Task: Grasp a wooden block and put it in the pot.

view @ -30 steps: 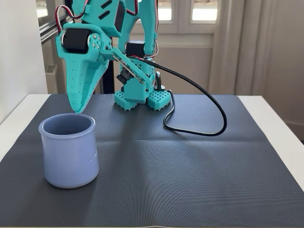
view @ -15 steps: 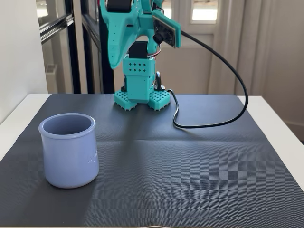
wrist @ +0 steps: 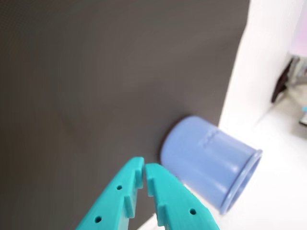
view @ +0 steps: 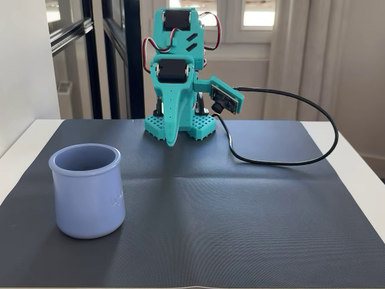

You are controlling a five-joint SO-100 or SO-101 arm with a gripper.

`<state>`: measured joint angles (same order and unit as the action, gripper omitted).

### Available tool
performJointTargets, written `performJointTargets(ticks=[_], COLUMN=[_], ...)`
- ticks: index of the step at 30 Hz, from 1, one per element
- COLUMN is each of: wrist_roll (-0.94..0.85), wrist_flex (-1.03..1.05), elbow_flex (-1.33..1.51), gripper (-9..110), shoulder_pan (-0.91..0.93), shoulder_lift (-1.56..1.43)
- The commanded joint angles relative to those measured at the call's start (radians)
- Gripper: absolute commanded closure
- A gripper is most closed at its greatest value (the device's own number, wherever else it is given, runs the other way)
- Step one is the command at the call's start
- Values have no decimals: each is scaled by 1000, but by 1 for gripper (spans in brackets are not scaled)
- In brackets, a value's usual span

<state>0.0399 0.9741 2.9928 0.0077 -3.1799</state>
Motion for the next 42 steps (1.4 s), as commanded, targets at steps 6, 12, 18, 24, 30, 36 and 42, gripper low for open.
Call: performJointTargets(ticks=[6, 12, 18, 24, 30, 36, 42], wrist_roll=[-14, -23, -110, -100, -104, -104, -103], wrist_flex=[3, 75, 110, 114, 115, 114, 114], elbow_flex=[63, 71, 83, 84, 84, 83, 83], gripper=[102, 102, 102, 102, 101, 101, 101], shoulder_pan=[3, 15, 2, 2, -18, -18, -17], shoulder_lift=[-71, -170, -219, -219, -219, -218, -218])
